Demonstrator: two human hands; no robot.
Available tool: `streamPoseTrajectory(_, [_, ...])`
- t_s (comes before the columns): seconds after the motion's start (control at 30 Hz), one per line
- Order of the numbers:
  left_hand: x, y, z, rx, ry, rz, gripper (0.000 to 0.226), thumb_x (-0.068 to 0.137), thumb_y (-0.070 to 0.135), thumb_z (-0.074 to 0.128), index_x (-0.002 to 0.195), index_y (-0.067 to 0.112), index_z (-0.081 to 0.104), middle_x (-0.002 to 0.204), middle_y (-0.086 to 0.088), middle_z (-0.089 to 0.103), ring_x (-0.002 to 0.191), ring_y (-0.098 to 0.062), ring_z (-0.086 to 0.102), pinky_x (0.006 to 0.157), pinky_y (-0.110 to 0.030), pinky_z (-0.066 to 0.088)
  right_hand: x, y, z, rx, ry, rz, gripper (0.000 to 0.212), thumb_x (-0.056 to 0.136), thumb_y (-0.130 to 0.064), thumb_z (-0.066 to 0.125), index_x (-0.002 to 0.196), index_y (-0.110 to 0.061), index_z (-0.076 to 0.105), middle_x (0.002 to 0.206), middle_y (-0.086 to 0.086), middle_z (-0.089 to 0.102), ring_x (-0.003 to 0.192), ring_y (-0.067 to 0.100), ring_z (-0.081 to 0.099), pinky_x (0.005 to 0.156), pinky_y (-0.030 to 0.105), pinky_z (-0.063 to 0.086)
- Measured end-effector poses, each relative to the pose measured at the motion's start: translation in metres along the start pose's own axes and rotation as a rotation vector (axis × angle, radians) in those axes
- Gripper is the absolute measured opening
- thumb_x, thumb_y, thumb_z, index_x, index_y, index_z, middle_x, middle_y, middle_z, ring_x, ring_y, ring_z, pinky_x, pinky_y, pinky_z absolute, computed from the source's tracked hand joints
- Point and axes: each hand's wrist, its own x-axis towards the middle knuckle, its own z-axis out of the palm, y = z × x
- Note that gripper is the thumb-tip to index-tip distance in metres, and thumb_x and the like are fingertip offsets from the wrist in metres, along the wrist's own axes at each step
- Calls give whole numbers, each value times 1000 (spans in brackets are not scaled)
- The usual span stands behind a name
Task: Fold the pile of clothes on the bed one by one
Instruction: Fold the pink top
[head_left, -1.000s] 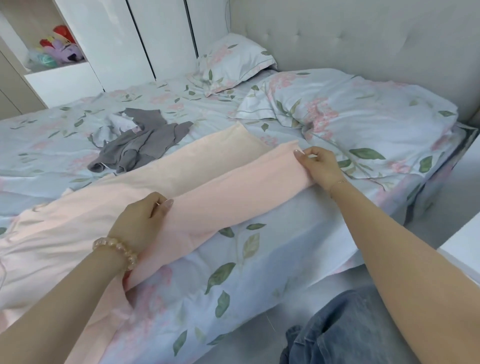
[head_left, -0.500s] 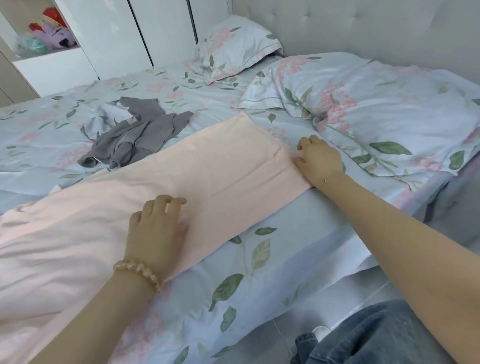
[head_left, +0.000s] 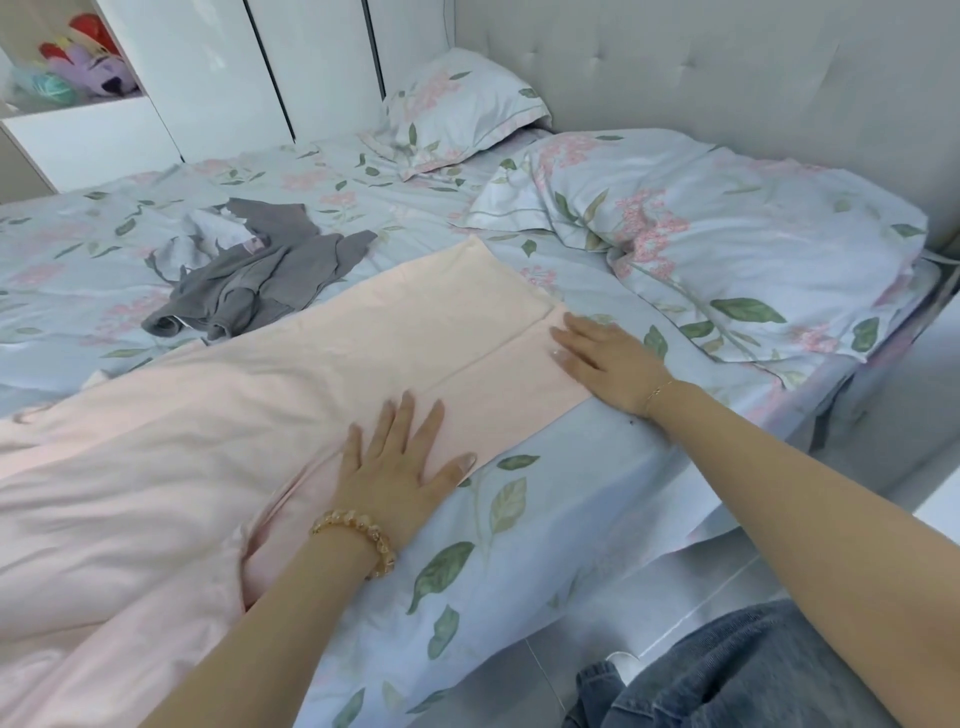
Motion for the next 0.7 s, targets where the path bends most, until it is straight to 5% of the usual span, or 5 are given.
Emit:
streamPoseTrajectory(0.13, [1,2,3,-5,13,-9,85,67,83,-8,145,48,-18,156,14,-26,142,-5,-24,117,-43,-16,-20,26,-24,262,352,291,44,91,-45,43,95,-9,68,97,8,65,97,29,58,81,35,41])
streamPoseTrajectory(0.3, [1,3,2,-1,5,-11,87,65,82,-8,145,47,-18,156,13,-25,143,-5,-24,116,-43,-17,-29,31,-44,560,-8,417,38,84,-43,70,83,-5,67,72,2,61,68,15,53,65,25,39])
streamPoseTrajectory(0.47, [1,3,1,-9,1,-17,87,65,81,-7,145,48,-18,156,14,-25,142,-4,-24,117,-43,-16,-33,34,-45,923,95,348,14,91,-21,66,82,-11,66,59,-1,54,52,5,48,61,15,41])
streamPoseTrajectory(0.6, [3,3,1,-17,-11,-24,92,62,85,-5,145,48,-15,157,15,-23,143,-5,-22,117,-44,-15,-31,41,-39,598,129,331,14,95,-20,59,91,-9,67,64,-1,54,64,14,51,61,16,40])
streamPoseTrajectory(0.7, [6,1,-1,-13,-44,-18,109,50,97,-3,147,47,-14,156,14,-24,144,-6,-22,117,-43,-15,-25,34,-42,33,88,343,8,93,-26,58,97,-22,63,91,-1,60,98,24,56,84,31,39])
